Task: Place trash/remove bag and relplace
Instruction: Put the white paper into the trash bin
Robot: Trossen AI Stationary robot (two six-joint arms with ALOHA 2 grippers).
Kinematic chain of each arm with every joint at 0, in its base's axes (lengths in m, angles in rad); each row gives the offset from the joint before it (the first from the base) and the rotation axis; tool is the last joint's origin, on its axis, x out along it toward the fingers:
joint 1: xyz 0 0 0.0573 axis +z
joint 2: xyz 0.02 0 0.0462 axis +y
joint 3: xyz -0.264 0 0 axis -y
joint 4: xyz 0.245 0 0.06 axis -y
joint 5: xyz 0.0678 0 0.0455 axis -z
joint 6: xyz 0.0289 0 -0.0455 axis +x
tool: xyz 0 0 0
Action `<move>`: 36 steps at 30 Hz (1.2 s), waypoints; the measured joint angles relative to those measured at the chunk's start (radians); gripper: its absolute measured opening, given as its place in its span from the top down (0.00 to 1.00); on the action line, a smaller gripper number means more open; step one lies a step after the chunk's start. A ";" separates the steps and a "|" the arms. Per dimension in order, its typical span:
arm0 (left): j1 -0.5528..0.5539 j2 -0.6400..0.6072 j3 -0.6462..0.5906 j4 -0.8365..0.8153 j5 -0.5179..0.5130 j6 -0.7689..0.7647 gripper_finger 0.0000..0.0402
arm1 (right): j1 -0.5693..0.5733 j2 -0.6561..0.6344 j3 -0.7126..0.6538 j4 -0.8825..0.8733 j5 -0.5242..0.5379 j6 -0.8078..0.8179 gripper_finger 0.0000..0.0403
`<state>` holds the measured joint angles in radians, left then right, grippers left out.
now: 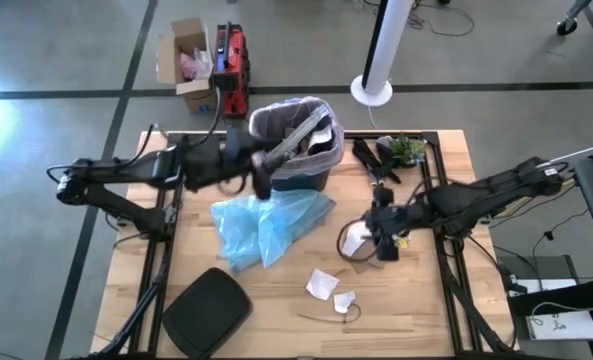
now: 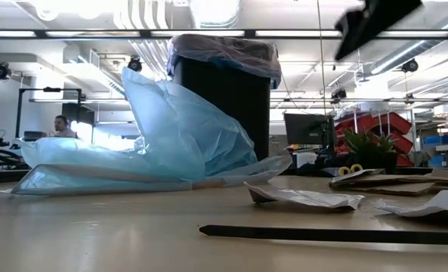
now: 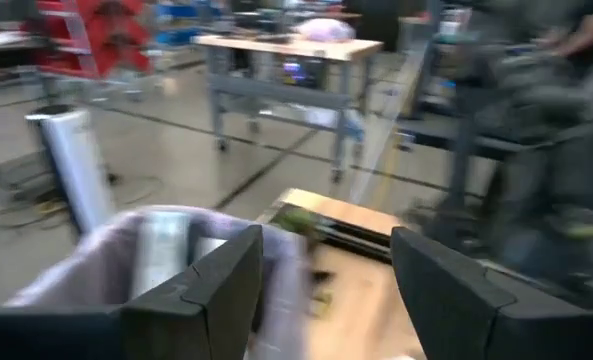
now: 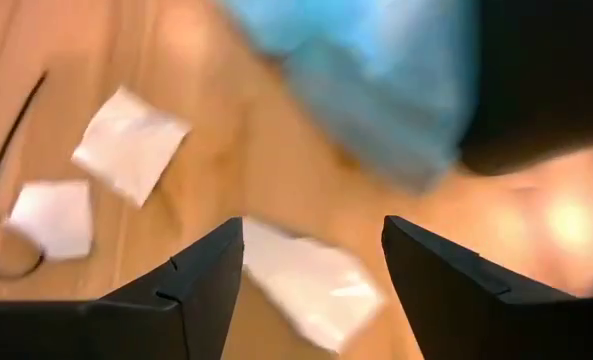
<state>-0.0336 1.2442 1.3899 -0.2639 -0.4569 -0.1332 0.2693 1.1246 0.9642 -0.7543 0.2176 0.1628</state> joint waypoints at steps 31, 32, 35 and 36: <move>-0.278 -0.023 -0.005 -0.172 -0.347 -0.142 0.51 | -0.076 0.500 -0.182 0.299 -0.220 -0.209 0.77; -0.278 -0.022 -0.005 -0.172 -0.346 -0.142 0.52 | -0.075 0.492 -0.184 0.298 -0.223 -0.205 0.83; -0.278 -0.021 -0.005 -0.173 -0.346 -0.142 0.53 | -0.075 0.451 -0.185 0.279 -0.223 -0.191 0.97; -0.278 -0.021 -0.005 -0.172 -0.346 -0.142 0.53 | -0.074 0.435 -0.183 0.267 -0.217 -0.189 0.98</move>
<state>-0.3119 1.2232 1.3846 -0.4362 -0.8026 -0.2752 0.1950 1.5593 0.7808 -0.4871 0.0011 -0.0261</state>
